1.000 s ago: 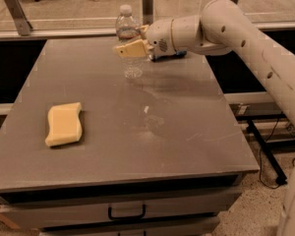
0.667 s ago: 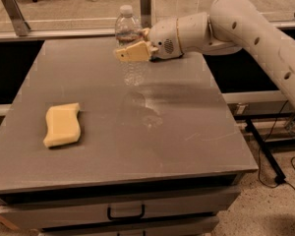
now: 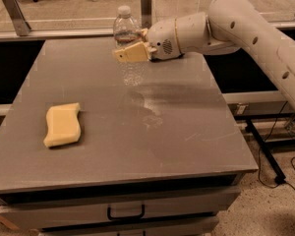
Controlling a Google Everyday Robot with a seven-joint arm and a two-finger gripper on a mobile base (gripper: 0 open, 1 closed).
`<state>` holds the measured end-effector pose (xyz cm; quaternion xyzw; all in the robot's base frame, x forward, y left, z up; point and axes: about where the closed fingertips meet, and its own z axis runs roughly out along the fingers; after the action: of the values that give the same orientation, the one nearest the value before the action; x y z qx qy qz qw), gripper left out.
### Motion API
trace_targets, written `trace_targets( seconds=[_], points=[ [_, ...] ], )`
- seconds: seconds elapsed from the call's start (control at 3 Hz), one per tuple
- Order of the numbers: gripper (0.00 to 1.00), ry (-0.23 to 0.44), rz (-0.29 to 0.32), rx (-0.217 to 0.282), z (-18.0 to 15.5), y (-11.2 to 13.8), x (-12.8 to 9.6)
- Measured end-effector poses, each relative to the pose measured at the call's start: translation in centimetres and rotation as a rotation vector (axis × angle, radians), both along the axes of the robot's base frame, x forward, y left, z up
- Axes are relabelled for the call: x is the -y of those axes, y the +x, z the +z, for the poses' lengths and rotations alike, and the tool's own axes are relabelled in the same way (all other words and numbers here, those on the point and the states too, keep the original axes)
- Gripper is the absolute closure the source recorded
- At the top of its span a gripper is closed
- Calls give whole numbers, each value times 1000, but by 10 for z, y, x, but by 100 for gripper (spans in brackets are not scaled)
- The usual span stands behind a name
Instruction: Move water bottle near sponge
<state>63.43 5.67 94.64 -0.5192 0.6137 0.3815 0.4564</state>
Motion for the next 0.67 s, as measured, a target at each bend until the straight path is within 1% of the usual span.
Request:
trace_targets(
  seconds=[0.33, 0.67],
  points=[
    [100, 16, 25, 1, -1, -20, -16],
    [100, 68, 23, 26, -5, -53, -37]
  ],
)
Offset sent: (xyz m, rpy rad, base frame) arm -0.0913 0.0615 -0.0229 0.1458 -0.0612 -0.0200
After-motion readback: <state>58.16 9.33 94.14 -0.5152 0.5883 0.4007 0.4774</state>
